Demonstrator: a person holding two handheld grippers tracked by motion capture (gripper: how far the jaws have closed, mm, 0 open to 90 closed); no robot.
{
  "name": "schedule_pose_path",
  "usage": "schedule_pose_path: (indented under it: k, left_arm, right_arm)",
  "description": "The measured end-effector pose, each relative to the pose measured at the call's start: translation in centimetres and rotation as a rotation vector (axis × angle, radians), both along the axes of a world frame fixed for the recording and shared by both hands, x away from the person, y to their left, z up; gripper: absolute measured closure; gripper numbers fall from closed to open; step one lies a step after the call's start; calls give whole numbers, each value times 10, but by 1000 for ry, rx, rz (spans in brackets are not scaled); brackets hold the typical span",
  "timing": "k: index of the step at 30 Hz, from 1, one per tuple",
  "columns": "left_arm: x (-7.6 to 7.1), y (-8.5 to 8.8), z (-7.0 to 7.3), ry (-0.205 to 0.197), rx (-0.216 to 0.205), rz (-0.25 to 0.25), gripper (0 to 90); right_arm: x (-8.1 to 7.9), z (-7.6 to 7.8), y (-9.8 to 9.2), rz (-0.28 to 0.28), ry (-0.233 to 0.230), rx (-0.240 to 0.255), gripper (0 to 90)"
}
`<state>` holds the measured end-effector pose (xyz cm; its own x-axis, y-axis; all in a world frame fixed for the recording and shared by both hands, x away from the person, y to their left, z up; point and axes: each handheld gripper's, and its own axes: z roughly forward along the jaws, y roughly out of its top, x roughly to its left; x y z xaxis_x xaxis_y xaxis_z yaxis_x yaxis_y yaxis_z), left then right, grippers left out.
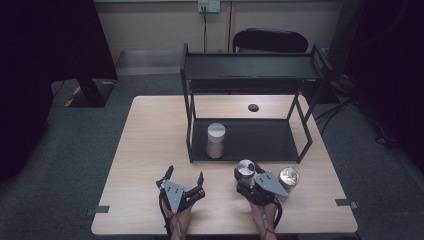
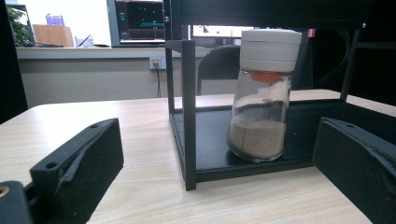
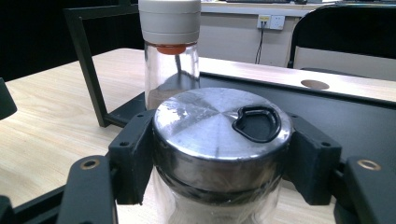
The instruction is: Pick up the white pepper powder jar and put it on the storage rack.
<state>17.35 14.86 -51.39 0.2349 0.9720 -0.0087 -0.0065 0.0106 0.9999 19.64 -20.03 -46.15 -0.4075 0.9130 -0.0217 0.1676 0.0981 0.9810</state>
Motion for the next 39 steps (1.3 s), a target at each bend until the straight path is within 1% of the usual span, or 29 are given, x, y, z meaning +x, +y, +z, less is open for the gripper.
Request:
schedule_pose_path:
  k: [12, 19, 23, 34, 39]
  left_arm:
    - [0, 0, 0, 0, 0, 0, 15]
    - [0, 0, 0, 0, 0, -2, 16]
    - [0, 0, 0, -1, 1, -3, 19]
    - [0, 0, 0, -1, 0, -2, 20]
    - [0, 0, 0, -1, 1, -1, 20]
  right_arm:
    - [-1, 2, 0, 2, -2, -8, 338]
    - [-3, 4, 2, -2, -7, -23, 344]
    - [-4, 4, 1, -2, -12, -22, 345]
    - [-4, 5, 1, 2, -8, -17, 345]
    - [-4, 8, 1, 7, -12, -18, 346]
